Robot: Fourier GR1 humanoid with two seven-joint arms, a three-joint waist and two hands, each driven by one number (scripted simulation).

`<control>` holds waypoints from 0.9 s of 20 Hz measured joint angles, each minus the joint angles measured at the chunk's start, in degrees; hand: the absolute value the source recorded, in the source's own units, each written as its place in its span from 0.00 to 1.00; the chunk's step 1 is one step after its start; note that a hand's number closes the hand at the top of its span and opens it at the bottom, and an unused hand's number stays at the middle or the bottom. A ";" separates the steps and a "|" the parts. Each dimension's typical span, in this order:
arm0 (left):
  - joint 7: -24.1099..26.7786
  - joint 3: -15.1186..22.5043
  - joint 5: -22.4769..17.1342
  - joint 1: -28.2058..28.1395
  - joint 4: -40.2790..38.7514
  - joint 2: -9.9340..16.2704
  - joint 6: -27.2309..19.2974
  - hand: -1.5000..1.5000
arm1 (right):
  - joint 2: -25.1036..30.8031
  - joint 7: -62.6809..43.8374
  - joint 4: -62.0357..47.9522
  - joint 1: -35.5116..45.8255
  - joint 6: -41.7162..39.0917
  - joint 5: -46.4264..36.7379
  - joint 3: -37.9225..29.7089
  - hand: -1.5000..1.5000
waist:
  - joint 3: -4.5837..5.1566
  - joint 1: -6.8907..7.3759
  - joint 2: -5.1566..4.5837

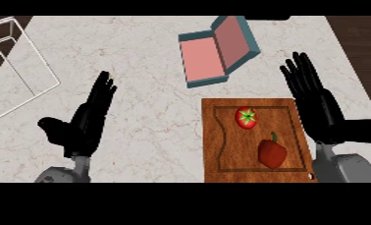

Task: Pick the bell pepper from the cutting board and place it in the cardboard box

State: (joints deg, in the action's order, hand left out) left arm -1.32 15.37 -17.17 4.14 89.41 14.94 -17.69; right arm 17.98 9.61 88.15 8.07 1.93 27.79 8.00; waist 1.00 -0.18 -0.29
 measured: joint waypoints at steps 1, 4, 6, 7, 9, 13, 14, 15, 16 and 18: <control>0.12 -0.91 -0.53 -0.36 -0.16 0.49 0.71 0.50 | 0.19 -1.05 1.24 -0.46 1.37 -0.58 -0.26 0.00 | -0.21 -0.01 0.08; -1.07 -4.16 -2.05 -1.30 0.82 3.62 2.01 0.50 | 2.23 -2.50 3.93 -4.79 6.81 -3.62 -2.40 0.00 | -0.56 -0.54 0.45; -2.14 -6.58 -2.83 -1.78 1.01 6.21 2.60 0.50 | 4.10 -4.08 5.57 -7.96 11.48 -6.18 -4.45 0.00 | -0.64 -1.26 0.73; -2.41 -7.13 -2.93 -2.05 0.93 6.69 2.49 0.50 | 6.57 -4.25 4.55 -9.49 14.14 -9.43 -5.89 0.00 | -0.40 -2.16 0.73; -3.06 -8.30 -3.64 -3.02 0.55 7.64 2.73 0.50 | 7.21 -2.20 5.04 -11.96 21.27 -13.54 -9.61 0.00 | -0.47 -3.54 1.05; -4.88 -10.00 -5.97 -3.84 1.38 9.50 4.92 0.50 | 4.36 4.21 12.18 -18.78 32.13 -22.58 -9.45 0.00 | -0.67 -3.31 1.19; -5.11 -10.55 -6.55 -4.08 1.36 10.01 5.60 0.50 | 3.75 5.67 14.75 -21.49 33.77 -24.81 -8.43 0.00 | -0.69 -3.28 1.19; -5.80 -10.97 -6.93 -4.05 1.84 10.67 5.99 0.50 | 3.56 5.91 17.40 -23.81 35.48 -27.48 -7.15 0.00 | -0.70 -3.04 1.15; -6.12 -10.96 -7.24 -4.63 2.74 10.85 6.38 0.50 | 3.61 5.59 19.94 -26.07 36.96 -30.30 -5.71 0.00 | -0.70 -2.63 1.11; -6.62 -12.02 -8.12 -4.60 2.93 11.80 7.42 0.50 | 4.97 2.28 24.49 -30.81 38.19 -35.26 -3.10 0.00 | -0.66 -2.11 0.90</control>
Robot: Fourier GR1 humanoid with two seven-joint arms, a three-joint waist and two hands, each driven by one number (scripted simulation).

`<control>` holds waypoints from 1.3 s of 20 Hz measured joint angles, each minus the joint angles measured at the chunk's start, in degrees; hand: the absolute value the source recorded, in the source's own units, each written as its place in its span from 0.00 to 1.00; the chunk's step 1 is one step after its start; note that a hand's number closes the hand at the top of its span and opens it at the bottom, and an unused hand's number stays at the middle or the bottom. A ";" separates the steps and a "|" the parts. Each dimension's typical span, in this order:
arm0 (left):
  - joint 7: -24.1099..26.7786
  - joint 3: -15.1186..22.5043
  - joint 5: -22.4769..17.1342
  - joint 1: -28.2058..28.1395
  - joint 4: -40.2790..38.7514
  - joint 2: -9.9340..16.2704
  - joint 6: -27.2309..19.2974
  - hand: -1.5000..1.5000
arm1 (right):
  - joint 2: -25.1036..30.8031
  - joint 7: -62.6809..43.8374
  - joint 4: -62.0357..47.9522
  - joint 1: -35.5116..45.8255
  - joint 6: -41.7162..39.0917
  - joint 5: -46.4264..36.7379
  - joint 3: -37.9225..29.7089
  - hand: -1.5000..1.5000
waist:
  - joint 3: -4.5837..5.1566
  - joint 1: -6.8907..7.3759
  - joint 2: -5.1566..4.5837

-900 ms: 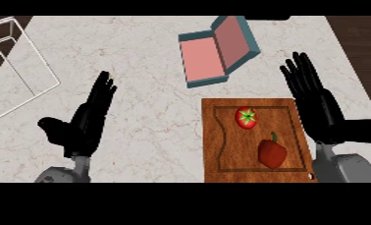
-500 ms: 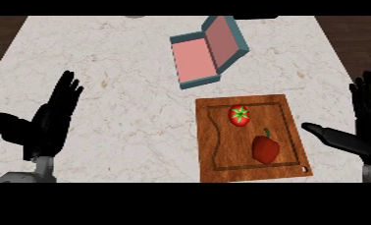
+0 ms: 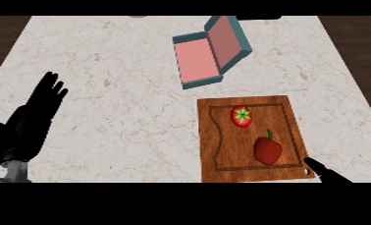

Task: Pick the bell pepper from the cutting board and place it in the cardboard box

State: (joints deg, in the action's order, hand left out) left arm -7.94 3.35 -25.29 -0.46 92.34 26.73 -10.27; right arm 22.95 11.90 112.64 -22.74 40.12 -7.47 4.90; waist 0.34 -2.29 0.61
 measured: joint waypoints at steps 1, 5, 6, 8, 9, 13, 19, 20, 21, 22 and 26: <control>-0.04 -0.14 -0.19 -0.12 0.34 0.34 0.49 0.50 | 1.21 -2.01 0.83 -2.21 -0.04 -2.48 1.05 0.00 | 0.07 0.29 -0.12; -0.09 -0.34 -0.38 0.14 0.77 0.56 1.02 0.50 | 7.16 -11.99 2.26 -9.35 -2.21 -11.55 2.50 0.00 | 0.29 1.22 -0.84; -0.05 -0.26 -0.39 0.07 0.88 0.54 1.20 0.50 | 8.51 -14.88 2.91 -10.94 -3.11 -13.59 2.66 0.00 | 0.35 1.44 -0.97; -0.59 -0.07 -0.44 0.56 1.44 0.68 1.34 0.50 | 11.11 -21.19 4.33 -12.93 -5.65 -17.24 2.85 0.00 | 0.42 2.12 -1.27; -0.69 -0.03 -0.42 0.69 1.50 0.82 1.53 0.50 | 12.42 -24.44 5.23 -13.85 -7.28 -18.91 2.99 0.00 | 0.43 2.40 -1.37; -1.42 0.12 -0.81 1.77 1.62 1.17 2.49 0.50 | 15.75 -38.62 9.55 -14.70 -14.76 -24.30 4.57 0.00 | 0.43 3.75 -1.72; -1.64 0.71 -0.66 2.43 1.36 0.79 3.33 0.50 | 16.69 -61.72 16.55 -7.80 -28.26 -27.32 9.11 0.00 | 0.18 5.35 -1.71; -1.54 0.92 -0.52 2.60 1.03 0.42 3.31 0.50 | 16.09 -65.21 17.34 -5.78 -30.26 -27.31 10.34 0.00 | 0.14 5.46 -1.70; -1.39 1.26 -0.26 2.46 1.14 0.02 3.19 0.50 | 15.54 -68.33 18.11 -3.85 -32.19 -27.31 11.42 0.00 | 0.10 5.47 -1.62; -1.41 1.19 -0.19 2.73 0.67 -0.21 3.10 0.50 | 14.74 -70.98 18.66 -1.86 -33.91 -27.32 12.62 0.00 | 0.06 5.30 -1.54; -2.09 0.67 -0.02 2.88 0.75 -0.25 3.05 0.50 | 11.48 -76.63 16.36 6.61 -38.87 -26.49 15.22 0.00 | -0.09 4.92 -1.26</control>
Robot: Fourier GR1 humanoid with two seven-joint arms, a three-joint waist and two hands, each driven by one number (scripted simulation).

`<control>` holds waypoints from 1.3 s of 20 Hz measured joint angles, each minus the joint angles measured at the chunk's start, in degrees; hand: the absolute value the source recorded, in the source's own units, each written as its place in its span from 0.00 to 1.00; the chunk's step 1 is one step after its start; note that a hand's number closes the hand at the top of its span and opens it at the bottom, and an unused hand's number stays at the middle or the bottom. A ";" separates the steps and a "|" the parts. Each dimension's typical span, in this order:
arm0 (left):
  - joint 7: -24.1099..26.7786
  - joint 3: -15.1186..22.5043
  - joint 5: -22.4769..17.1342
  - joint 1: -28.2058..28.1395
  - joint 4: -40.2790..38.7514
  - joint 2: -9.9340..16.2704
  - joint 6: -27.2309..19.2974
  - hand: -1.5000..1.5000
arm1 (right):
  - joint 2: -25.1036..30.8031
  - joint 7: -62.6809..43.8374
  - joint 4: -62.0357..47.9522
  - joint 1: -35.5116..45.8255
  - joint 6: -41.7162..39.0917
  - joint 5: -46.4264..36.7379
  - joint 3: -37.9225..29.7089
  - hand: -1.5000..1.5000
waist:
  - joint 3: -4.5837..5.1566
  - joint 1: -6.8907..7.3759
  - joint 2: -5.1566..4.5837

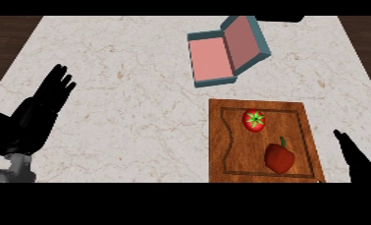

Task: Pick the bell pepper from the cutting board and place it in the cardboard box

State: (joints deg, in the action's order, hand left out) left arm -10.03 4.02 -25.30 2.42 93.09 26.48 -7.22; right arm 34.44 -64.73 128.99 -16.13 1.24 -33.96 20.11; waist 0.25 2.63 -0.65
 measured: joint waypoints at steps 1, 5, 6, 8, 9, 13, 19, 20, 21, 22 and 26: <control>-0.40 -0.01 0.05 -0.10 0.57 -0.08 -0.17 0.50 | -0.74 -0.82 -0.53 1.59 -0.86 0.41 0.49 0.00 | -0.03 -0.20 0.09; 0.20 -0.76 0.30 -1.14 0.68 -0.37 0.18 0.50 | -3.74 -2.85 -3.77 6.71 -3.66 0.83 2.05 0.00 | -0.09 -0.84 0.31; 0.30 -1.07 0.29 -1.21 0.49 -0.41 0.32 0.50 | -4.51 -3.10 -4.44 7.36 -4.11 0.45 2.71 0.00 | -0.11 -1.05 0.36; 0.19 -1.42 0.43 -0.83 -0.17 -0.72 0.39 0.50 | -6.35 -3.60 -5.52 9.01 -4.91 -0.49 3.74 0.00 | -0.13 -1.44 0.43; 0.19 -2.01 0.24 -0.56 -0.78 -0.49 0.86 0.50 | -6.70 -3.43 -6.11 9.70 -5.44 -0.24 3.34 0.00 | -0.14 -1.62 0.45; -0.49 -3.09 0.16 -0.75 -0.99 -0.63 1.52 0.50 | -9.60 -2.71 -9.03 12.30 -6.96 -1.62 3.58 0.00 | -0.19 -1.99 0.55; -1.52 -3.80 1.40 -0.76 0.19 -1.73 1.09 0.50 | -12.62 -1.52 -11.09 13.95 -8.50 -4.96 3.49 0.00 | -0.21 -2.34 0.65; -0.92 -4.28 1.41 -1.08 -0.36 -1.69 1.74 0.50 | -12.88 -1.27 -11.12 13.70 -8.74 -5.60 3.57 0.00 | -0.21 -2.39 0.65; -0.38 -4.33 1.55 -1.04 -1.01 -2.03 2.12 0.50 | -13.34 -1.02 -12.32 14.61 -9.09 -5.98 3.36 0.00 | -0.21 -2.38 0.63; -0.70 -4.27 1.71 -0.79 -0.97 -2.28 1.99 0.50 | -13.70 -0.77 -13.41 15.18 -9.48 -6.24 3.14 0.00 | -0.20 -2.37 0.62; -0.42 -4.13 2.80 -1.01 -1.17 -3.23 2.03 0.50 | -15.80 -0.47 -16.05 16.16 -10.77 -7.91 3.18 0.00 | -0.21 -2.40 0.63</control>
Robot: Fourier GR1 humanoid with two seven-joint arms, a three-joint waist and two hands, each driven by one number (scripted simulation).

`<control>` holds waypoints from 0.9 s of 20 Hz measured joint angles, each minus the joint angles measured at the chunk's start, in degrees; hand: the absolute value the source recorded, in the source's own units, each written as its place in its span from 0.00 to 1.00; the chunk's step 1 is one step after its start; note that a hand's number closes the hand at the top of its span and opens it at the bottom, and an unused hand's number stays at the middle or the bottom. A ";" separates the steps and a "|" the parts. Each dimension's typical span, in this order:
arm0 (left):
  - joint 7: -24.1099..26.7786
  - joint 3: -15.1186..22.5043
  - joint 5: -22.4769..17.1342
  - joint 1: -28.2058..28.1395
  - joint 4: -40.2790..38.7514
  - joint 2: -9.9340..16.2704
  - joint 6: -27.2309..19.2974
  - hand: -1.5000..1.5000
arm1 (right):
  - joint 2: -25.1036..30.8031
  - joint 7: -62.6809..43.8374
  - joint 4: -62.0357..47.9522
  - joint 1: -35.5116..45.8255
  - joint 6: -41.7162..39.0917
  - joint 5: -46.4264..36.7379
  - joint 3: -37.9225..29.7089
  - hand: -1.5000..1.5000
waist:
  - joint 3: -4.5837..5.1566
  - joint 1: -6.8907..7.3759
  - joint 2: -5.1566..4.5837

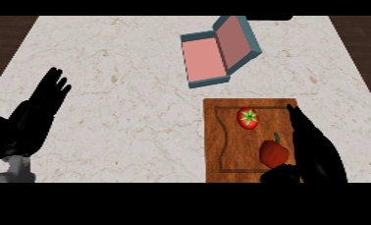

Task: Pick the bell pepper from the cutting board and place it in the cardboard box

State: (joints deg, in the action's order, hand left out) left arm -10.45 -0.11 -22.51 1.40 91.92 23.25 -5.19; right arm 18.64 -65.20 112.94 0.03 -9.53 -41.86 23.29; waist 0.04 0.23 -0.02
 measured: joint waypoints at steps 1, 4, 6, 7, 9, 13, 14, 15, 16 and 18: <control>-0.59 -0.40 -0.22 0.73 -0.27 0.28 0.25 0.50 | -1.06 -0.41 -0.29 0.46 -0.29 -0.72 0.45 0.00 | 0.00 -0.03 0.00; -1.42 -0.56 -0.21 -0.22 1.44 0.11 0.52 0.50 | -2.63 0.22 -2.71 0.82 -0.91 -1.87 -0.08 0.00 | 0.00 0.06 0.04; -1.15 -0.97 -0.27 -0.48 1.42 -0.04 1.10 0.50 | -3.75 0.38 -4.11 1.64 -1.41 -2.00 -0.86 0.00 | -0.01 0.08 0.03; -1.33 -1.20 -0.26 -0.52 1.66 0.04 1.23 0.50 | -3.98 0.62 -4.50 1.34 -1.59 -2.14 -1.20 0.00 | 0.00 0.04 0.03; -1.43 -1.72 -0.15 -0.67 1.87 0.10 1.44 0.50 | -4.37 0.99 -5.22 1.00 -2.04 -2.46 -1.91 0.00 | -0.01 -0.01 0.04; -0.97 -1.78 0.80 -1.11 1.51 -0.63 1.75 0.50 | -5.95 1.33 -7.27 1.22 -2.57 -4.35 -2.57 0.00 | -0.01 -0.08 0.04; -0.78 -2.14 0.69 -1.28 1.34 -0.66 2.09 0.50 | -6.40 1.34 -7.52 0.85 -2.64 -5.10 -2.31 0.00 | -0.01 -0.10 0.04; -0.91 -2.05 0.89 -1.03 1.19 -0.92 2.07 0.50 | -6.93 1.18 -7.27 0.41 -2.80 -5.61 -2.11 0.00 | -0.01 -0.16 0.05; -1.12 -2.16 0.92 -0.96 1.32 -0.99 2.16 0.50 | -7.01 1.49 -7.14 -0.46 -2.97 -5.91 -2.16 0.00 | -0.01 -0.20 0.06; -1.35 -3.14 0.51 -0.73 1.08 -0.52 2.94 0.50 | -8.26 1.49 -8.37 0.40 -3.37 -6.60 -2.62 0.00 | -0.01 -0.13 0.04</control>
State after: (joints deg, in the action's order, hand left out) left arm -11.80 -3.24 -22.00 0.67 93.00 22.73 -2.25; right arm 10.38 -63.70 104.57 0.43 -12.90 -48.46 20.67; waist 0.03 0.11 0.02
